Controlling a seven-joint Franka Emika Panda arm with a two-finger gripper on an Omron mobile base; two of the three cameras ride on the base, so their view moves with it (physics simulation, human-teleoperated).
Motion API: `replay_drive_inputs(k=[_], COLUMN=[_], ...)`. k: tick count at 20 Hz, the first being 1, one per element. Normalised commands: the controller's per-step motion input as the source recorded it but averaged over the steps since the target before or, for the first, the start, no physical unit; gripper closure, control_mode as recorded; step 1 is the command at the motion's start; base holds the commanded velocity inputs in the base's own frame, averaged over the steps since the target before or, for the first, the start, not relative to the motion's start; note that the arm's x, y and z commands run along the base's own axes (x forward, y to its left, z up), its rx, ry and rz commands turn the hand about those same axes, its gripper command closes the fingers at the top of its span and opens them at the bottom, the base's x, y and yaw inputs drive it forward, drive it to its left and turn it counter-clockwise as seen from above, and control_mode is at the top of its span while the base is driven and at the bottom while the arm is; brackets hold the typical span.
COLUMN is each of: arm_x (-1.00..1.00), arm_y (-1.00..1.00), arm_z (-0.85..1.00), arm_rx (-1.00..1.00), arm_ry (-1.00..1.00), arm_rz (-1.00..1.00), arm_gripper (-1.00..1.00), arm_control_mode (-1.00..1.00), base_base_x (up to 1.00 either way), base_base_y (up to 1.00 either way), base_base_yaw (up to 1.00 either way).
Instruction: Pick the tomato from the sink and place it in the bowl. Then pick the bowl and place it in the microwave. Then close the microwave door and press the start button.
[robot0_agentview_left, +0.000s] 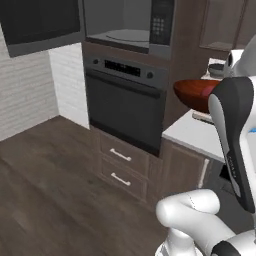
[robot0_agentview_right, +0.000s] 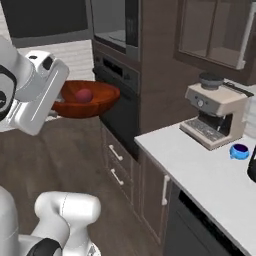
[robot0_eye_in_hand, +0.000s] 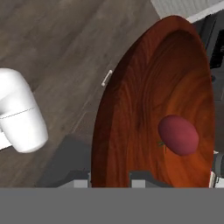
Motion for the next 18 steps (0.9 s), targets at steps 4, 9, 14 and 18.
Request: replay_drive_inputs(k=[4,9,14,18], arm_x=[0.00,0.00,0.00,0.00], arm_y=[0.00,0.00,0.00,0.00], arm_z=[0.00,0.00,0.00,0.00], arm_rx=[0.00,0.00,0.00,0.00], arm_ry=[0.00,0.00,0.00,0.00], arm_rz=[0.00,0.00,0.00,0.00], arm_gripper=[1.00,1.00,1.00,1.00], arm_control_mode=[1.00,1.00,1.00,1.00], base_base_x=[0.98,0.92,0.72,0.51], base_base_y=[1.00,1.00,1.00,1.00], base_base_yaw=[-0.56,-0.57,-0.55,-0.51])
